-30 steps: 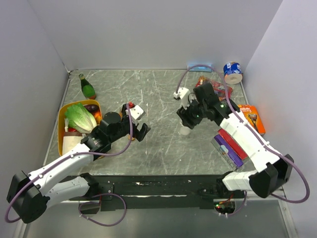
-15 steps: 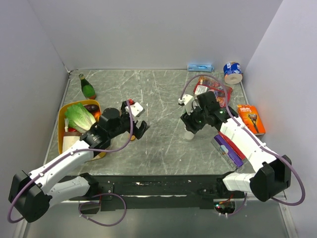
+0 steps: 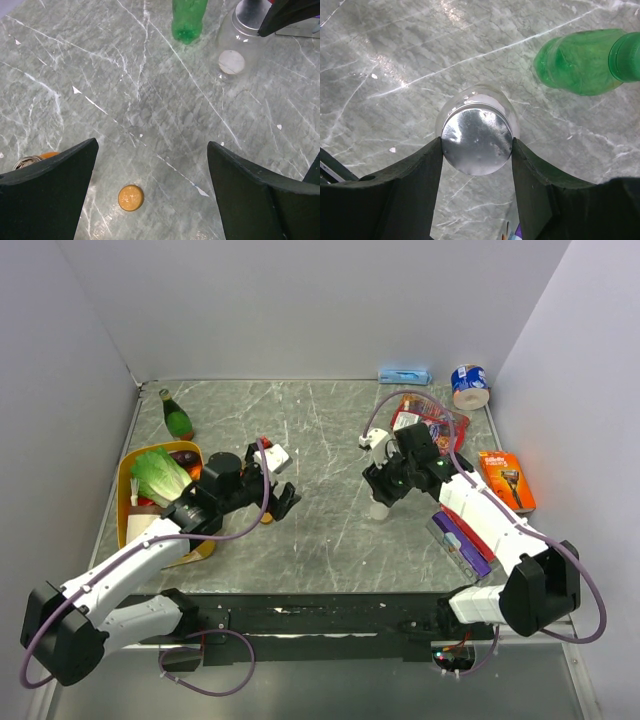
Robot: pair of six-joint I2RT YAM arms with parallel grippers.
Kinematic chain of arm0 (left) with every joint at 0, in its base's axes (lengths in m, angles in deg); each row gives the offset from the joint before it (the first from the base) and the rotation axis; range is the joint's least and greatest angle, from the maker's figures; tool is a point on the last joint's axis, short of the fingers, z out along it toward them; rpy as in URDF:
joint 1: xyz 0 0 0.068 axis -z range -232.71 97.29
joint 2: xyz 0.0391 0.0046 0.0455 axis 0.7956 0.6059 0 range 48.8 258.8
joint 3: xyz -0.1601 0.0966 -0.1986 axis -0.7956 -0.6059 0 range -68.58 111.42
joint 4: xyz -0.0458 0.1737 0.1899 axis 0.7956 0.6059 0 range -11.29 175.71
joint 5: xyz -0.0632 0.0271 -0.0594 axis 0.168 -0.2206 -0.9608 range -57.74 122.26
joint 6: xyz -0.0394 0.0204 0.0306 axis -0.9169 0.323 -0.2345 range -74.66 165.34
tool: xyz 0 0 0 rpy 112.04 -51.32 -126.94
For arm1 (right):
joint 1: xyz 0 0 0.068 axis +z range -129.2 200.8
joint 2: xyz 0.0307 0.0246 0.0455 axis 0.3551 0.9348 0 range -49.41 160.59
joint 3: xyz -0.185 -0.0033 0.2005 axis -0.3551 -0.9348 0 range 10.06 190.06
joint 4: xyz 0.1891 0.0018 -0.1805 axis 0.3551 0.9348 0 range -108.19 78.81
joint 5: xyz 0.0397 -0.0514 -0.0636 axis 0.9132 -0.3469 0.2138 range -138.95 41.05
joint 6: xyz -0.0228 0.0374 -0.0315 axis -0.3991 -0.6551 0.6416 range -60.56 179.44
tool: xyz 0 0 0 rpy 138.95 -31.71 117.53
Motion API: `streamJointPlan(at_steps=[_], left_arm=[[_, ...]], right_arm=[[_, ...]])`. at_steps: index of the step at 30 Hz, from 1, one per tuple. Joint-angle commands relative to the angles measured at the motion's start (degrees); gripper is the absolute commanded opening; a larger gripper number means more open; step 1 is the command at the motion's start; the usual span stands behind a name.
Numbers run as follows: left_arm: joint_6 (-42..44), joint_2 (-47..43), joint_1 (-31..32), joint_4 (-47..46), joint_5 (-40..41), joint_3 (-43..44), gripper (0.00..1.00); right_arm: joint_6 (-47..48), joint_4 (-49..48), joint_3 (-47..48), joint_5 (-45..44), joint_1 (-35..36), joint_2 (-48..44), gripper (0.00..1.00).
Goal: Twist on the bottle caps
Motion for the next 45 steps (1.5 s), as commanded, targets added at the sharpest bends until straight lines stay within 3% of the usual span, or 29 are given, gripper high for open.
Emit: streamJointPlan(at_steps=[1,4,5,6,13,18,23,31,39,45], left_arm=[[0.8,0.4,-0.5,-1.0,-2.0,3.1,0.96],[0.9,0.6,-0.7,-1.2,-2.0,3.2,0.96],[0.9,0.7,-0.8,-1.3,-2.1,3.1,0.96],[0.9,0.7,-0.9,-1.3,-2.1,3.1,0.96],[0.9,1.2,-1.5,-1.3,-3.2,4.4,0.96],[1.1,0.7,-2.8,-0.6,-1.9,7.1,0.96],[0.1,-2.1,-10.2,1.5,1.7,12.0,0.96],[-1.7,-7.4,-23.0,8.0,5.9,16.0,0.96],[-2.3,-13.5,-27.7,12.4,8.0,15.8,0.96],[-1.7,-16.9,-29.2,16.6,9.0,15.4,0.96]], right_arm=[[-1.4,-2.1,-0.2,0.6,-0.5,0.3,0.40],[-1.6,-1.8,0.0,0.0,-0.6,0.6,0.50],[-1.6,-1.9,0.0,-0.5,-0.8,0.6,0.63],[-1.9,-2.4,0.0,-0.9,-0.6,0.6,0.67],[-2.2,-0.1,4.1,-0.4,-0.8,-0.7,0.72],[-1.4,4.4,11.0,2.0,-0.5,-1.5,0.81],[-2.6,3.4,18.8,7.6,2.7,0.6,0.81],[-5.4,-1.4,37.3,6.2,15.6,19.5,0.80],[-11.5,-5.8,55.8,2.1,19.8,42.0,0.87],[-10.3,-7.9,58.6,5.3,21.8,48.1,0.97]])
